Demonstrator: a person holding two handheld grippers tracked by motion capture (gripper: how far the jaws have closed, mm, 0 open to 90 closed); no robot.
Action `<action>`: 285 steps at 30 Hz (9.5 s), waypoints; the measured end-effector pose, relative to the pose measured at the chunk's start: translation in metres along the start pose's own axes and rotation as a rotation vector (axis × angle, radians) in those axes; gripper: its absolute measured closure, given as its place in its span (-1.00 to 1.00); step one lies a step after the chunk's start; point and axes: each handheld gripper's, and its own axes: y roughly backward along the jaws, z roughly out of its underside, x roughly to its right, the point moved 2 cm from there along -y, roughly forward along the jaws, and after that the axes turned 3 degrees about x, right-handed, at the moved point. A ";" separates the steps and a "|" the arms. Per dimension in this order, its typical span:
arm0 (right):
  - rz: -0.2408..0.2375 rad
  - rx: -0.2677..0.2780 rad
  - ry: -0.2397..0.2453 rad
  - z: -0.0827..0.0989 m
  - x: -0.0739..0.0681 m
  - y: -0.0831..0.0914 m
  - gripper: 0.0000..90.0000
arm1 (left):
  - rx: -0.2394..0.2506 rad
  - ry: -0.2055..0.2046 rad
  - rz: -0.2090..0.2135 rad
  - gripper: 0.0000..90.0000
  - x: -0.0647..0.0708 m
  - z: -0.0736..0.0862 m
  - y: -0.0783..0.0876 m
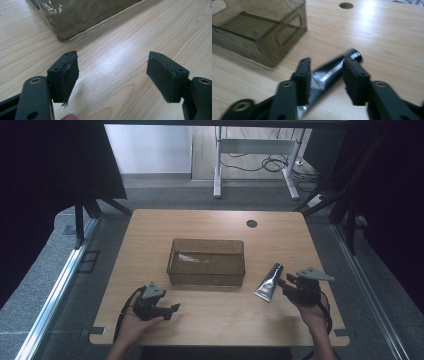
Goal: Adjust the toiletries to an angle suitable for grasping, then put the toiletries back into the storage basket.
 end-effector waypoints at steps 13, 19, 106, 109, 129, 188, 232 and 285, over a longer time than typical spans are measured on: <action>-0.092 -0.020 0.073 -0.010 -0.029 -0.037 0.96 | -0.011 -0.009 -0.004 -0.42 0.002 0.001 -0.002; -0.094 -0.067 0.090 0.002 -0.033 -0.054 1.00 | -0.017 -0.024 0.004 -0.42 0.006 0.000 -0.005; -0.116 -0.162 0.133 0.042 0.002 -0.041 0.44 | -0.016 -0.019 0.009 -0.42 0.004 0.000 -0.003; -0.090 -0.104 0.162 0.040 0.002 -0.037 0.15 | -0.014 -0.021 0.012 -0.42 0.005 -0.001 -0.003; -0.115 -0.081 0.137 0.018 0.013 -0.028 0.02 | -0.013 -0.018 0.011 -0.42 0.006 -0.002 -0.003; -0.244 -0.614 0.427 -0.027 0.026 -0.103 -0.16 | -0.009 -0.025 0.026 -0.42 0.008 -0.002 -0.002; -0.316 -0.727 0.507 -0.050 0.020 -0.094 0.00 | -0.007 -0.031 0.025 -0.42 0.008 -0.003 -0.001; -0.500 -0.512 0.593 -0.164 -0.057 -0.089 0.01 | -0.003 -0.034 0.046 -0.42 0.012 -0.003 -0.003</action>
